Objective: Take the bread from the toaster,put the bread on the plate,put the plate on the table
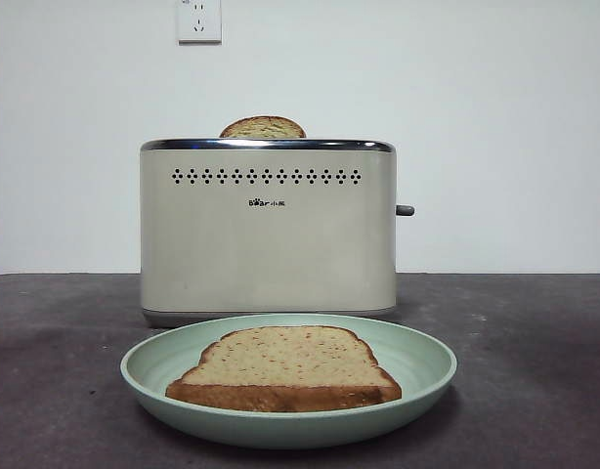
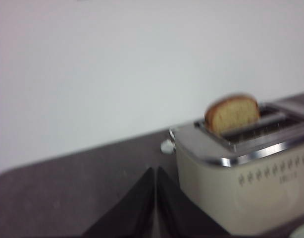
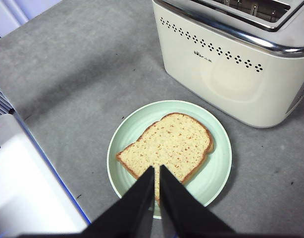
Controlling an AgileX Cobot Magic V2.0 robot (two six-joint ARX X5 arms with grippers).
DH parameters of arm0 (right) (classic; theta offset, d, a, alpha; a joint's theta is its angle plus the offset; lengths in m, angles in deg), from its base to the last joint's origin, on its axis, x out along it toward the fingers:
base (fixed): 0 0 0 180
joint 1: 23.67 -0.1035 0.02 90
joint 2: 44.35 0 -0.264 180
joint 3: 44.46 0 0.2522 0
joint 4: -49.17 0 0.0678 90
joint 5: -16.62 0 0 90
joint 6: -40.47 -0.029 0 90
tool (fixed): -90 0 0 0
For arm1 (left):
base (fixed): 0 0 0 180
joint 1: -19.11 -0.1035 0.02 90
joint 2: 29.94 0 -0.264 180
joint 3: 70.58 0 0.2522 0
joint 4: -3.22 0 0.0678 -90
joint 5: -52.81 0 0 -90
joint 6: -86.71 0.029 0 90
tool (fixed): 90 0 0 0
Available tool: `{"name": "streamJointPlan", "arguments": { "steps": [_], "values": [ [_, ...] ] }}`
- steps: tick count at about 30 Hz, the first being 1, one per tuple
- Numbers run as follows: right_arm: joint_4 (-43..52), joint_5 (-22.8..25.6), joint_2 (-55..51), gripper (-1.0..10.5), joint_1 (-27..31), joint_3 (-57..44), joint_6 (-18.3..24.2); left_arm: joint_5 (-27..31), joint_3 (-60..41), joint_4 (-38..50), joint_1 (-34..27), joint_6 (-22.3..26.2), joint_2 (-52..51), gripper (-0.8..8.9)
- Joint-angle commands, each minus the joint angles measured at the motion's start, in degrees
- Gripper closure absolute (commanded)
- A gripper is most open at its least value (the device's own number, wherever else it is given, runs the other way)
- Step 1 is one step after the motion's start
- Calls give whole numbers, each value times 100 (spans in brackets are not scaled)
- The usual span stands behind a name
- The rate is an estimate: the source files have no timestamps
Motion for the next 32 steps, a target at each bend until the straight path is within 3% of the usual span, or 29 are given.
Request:
{"name": "streamJointPlan", "arguments": {
  "steps": [1, 7, 16, 32],
  "values": [
    [35, 7, 20, 943, -57, 101, -39, 37, -413, 72, -44, -133, -330, 809],
    [35, 7, 17, 943, -57, 101, -39, 566, -1386, 70, -52, -603, -1093, 809],
    [35, 7, 17, 943, -57, 101, -39, 772, -2238, 61, -55, -885, -1799, 809],
    [35, 7, 17, 943, -57, 101, -39, 774, -2798, -149, -52, -1078, -1823, 809]
  ]
}}
